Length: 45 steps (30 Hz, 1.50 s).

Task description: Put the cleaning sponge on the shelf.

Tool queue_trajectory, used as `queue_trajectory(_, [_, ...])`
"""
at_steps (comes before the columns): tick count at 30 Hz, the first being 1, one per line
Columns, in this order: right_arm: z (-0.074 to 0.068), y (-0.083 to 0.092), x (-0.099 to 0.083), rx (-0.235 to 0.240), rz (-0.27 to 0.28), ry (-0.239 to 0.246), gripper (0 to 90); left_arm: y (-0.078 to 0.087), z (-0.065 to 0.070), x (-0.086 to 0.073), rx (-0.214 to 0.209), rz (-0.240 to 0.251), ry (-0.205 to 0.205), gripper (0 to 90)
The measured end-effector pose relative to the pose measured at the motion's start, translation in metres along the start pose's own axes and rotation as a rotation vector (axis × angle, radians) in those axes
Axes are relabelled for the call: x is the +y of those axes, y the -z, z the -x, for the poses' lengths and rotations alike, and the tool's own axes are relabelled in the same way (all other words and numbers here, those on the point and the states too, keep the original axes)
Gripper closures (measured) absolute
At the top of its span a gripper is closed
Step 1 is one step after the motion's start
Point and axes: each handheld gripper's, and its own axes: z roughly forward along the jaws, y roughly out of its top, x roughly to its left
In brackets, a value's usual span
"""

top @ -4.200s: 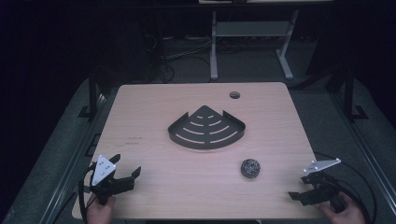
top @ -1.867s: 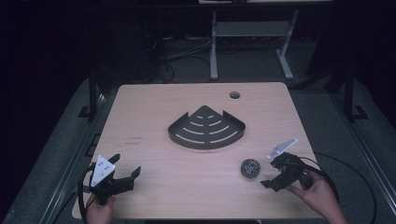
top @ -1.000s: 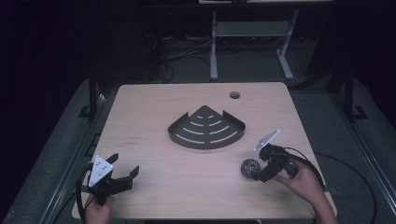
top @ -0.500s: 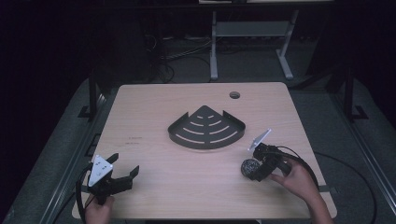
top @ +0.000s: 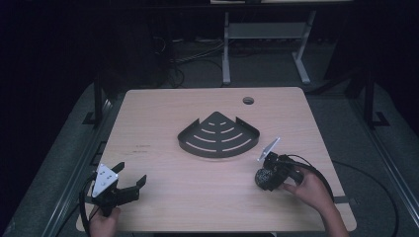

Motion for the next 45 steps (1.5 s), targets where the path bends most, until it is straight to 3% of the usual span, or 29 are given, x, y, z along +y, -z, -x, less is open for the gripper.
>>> queue_trajectory(9, [-0.002,0.001,0.002,0.014,-0.006,0.018,33.6,0.000,0.000,0.000,0.000,0.001,-0.001,13.7])
queue_trajectory(27, [0.005,0.024,0.013,0.056,0.043,0.030,33.6,0.001,0.000,0.000,0.000,-0.001,-0.006,13.8])
queue_trajectory(45, [0.015,0.043,0.031,0.056,0.068,0.026,33.6,0.000,0.000,0.001,0.002,0.004,0.002,13.7])
